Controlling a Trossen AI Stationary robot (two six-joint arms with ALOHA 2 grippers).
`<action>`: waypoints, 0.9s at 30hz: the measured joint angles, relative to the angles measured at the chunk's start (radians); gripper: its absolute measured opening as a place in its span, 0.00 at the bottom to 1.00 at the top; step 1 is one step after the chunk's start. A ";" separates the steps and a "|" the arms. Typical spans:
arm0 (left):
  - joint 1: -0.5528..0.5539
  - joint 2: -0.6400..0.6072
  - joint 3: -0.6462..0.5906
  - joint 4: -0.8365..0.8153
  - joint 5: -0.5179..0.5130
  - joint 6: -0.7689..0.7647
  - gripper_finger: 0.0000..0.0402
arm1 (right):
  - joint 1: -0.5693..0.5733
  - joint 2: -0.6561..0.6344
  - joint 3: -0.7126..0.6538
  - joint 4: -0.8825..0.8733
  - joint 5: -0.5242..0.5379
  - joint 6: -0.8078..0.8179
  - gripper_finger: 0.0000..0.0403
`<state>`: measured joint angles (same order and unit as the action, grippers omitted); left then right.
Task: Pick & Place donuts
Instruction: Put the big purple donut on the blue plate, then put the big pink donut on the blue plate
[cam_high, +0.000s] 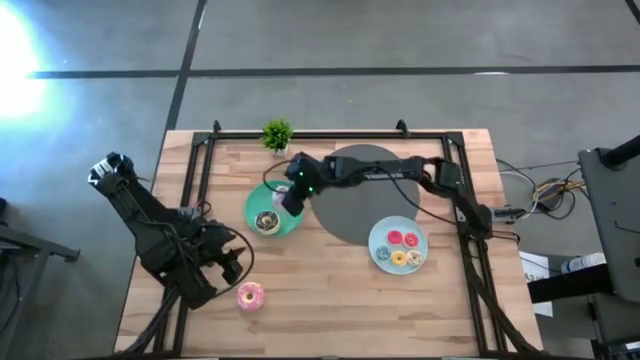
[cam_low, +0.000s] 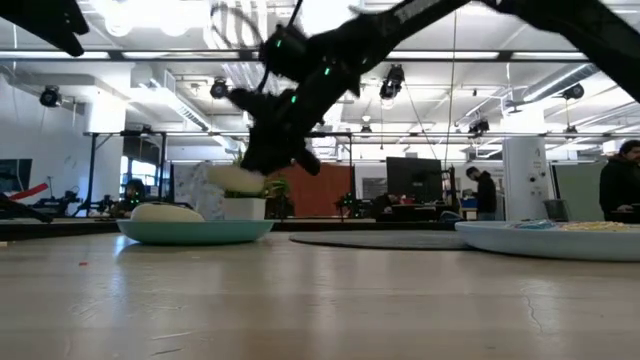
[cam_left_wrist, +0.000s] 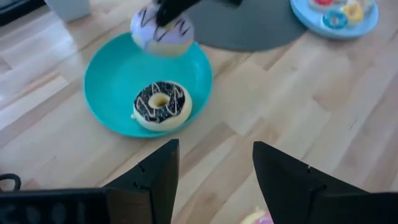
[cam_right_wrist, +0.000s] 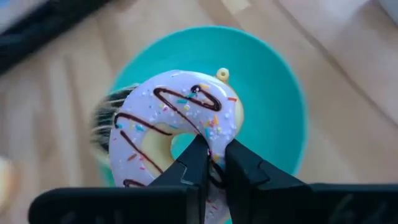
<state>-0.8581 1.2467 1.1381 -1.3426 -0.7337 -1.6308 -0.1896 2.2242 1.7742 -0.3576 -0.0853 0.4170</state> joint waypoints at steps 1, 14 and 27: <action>0.002 0.000 0.000 0.002 -0.010 -0.008 0.44 | -0.009 0.022 0.022 -0.007 -0.008 -0.010 0.07; 0.007 0.020 -0.013 -0.003 -0.029 -0.132 0.44 | -0.004 0.230 0.297 -0.348 -0.045 -0.215 0.27; 0.013 0.025 -0.013 -0.012 -0.027 -0.125 0.44 | -0.001 0.173 0.287 -0.377 0.064 -0.282 0.51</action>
<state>-0.8455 1.2713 1.1252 -1.3548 -0.7609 -1.7557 -0.1902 2.3974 2.0610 -0.7341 -0.0217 0.1346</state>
